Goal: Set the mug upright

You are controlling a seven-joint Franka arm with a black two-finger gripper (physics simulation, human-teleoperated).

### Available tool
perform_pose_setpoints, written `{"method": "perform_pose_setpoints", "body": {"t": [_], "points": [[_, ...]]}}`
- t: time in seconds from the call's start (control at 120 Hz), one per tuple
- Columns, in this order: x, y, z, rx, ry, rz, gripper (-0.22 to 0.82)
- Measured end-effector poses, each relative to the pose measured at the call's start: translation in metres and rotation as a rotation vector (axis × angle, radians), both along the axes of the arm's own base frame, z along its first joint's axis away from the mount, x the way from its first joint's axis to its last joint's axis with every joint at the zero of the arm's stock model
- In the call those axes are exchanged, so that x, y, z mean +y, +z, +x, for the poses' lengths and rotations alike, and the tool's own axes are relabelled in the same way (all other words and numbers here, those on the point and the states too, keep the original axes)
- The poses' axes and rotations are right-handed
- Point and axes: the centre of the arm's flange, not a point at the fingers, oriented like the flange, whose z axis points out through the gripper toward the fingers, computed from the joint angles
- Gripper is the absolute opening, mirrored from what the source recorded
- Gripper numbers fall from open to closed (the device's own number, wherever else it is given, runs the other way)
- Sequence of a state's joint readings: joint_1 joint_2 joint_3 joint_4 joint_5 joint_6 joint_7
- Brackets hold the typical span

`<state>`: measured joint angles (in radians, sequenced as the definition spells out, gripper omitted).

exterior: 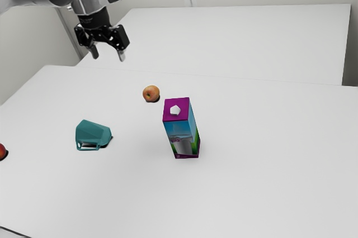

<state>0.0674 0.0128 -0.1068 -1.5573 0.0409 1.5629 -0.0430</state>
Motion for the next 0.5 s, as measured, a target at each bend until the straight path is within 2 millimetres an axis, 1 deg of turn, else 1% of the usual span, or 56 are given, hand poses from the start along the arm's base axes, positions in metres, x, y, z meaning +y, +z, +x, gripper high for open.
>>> {"method": "perform_pose_setpoints", "body": {"t": [0.233,0.35,0.45,0.5], "points": [[0.008,0.001,-0.002,0.005,0.017,0.0,0.6],[0.008,-0.002,-0.005,0.018,0.025,-0.024,0.6],[0.008,-0.008,-0.01,0.04,0.031,-0.061,0.6],[0.008,-0.017,-0.012,0.065,0.036,-0.074,0.6]]}}
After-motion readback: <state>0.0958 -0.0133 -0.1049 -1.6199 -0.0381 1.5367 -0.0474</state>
